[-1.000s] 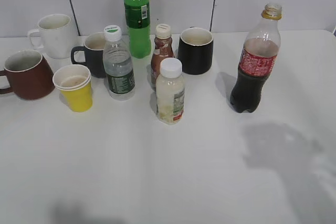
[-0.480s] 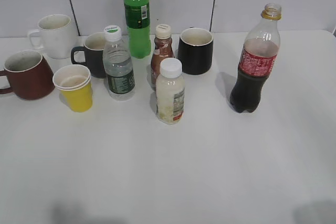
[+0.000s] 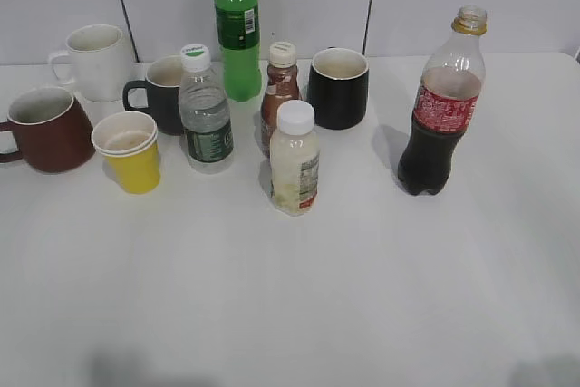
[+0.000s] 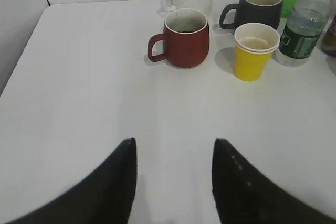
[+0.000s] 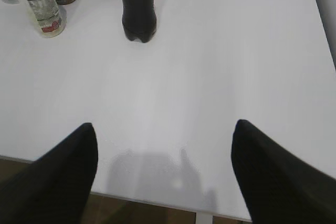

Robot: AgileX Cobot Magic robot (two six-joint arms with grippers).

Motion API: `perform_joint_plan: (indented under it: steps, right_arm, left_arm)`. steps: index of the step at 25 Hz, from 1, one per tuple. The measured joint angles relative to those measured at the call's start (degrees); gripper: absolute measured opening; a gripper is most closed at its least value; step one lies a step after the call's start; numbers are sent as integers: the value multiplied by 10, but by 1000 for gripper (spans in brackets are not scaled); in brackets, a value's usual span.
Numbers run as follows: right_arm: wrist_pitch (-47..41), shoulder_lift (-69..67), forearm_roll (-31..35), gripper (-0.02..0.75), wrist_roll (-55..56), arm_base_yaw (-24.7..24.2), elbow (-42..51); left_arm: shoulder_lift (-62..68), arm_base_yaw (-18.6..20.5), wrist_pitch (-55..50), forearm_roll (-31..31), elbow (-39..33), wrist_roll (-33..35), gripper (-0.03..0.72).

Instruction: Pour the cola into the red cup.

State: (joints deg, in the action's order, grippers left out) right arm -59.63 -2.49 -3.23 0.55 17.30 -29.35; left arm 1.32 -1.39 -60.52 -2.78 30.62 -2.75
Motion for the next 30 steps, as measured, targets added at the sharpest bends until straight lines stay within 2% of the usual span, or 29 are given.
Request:
perform_joint_plan:
  steps: [7, 14, 30]
  right_arm:
    - [0, 0, 3, 594, -1, -11, 1]
    - [1, 28, 2, 594, -2, -117, 2]
    - [1, 29, 3, 593, -2, -124, 3]
  left_arm:
    - [-1, 0, 0, 0, 0, 0, 362]
    - [-17, 0, 1, 2, 0, 0, 362]
    - [-17, 0, 1, 2, 0, 0, 342]
